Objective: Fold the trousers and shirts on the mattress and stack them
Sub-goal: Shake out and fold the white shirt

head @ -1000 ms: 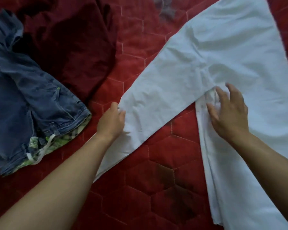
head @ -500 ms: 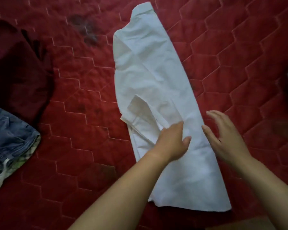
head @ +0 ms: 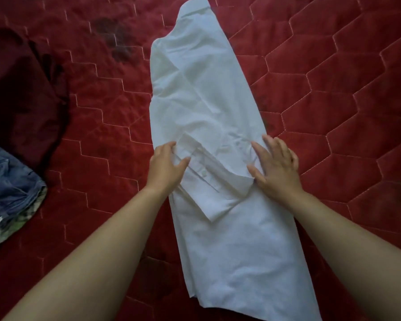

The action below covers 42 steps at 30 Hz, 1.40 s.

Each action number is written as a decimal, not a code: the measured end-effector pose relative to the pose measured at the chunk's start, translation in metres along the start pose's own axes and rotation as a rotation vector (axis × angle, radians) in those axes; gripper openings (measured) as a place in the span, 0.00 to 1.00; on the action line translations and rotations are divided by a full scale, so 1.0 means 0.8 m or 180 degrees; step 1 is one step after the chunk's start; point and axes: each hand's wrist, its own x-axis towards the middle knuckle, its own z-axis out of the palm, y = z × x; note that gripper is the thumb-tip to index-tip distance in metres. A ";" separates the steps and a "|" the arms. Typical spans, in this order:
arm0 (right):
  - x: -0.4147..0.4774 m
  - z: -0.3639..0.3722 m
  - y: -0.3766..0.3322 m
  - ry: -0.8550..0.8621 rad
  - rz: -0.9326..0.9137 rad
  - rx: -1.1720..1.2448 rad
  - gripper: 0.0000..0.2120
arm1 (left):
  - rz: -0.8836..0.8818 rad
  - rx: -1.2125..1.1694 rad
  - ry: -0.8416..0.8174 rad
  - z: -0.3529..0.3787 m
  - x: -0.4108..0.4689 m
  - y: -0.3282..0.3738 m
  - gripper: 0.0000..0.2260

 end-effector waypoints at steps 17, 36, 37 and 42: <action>-0.079 -0.136 0.025 0.0495 -0.0130 0.1135 0.15 | 0.1208 -0.0993 -0.0888 0.018 -0.197 0.076 0.05; -0.177 0.012 0.018 0.0234 0.0681 0.0897 0.24 | -0.0484 -0.1458 -0.0172 0.143 -0.203 0.022 0.29; -0.179 0.014 0.017 0.0217 0.0693 0.0867 0.23 | -0.0329 -0.1554 -0.0232 0.145 -0.202 0.026 0.28; -0.215 0.004 0.001 0.0514 0.0640 0.1029 0.20 | 0.0407 -0.1642 0.0212 0.125 -0.221 0.025 0.19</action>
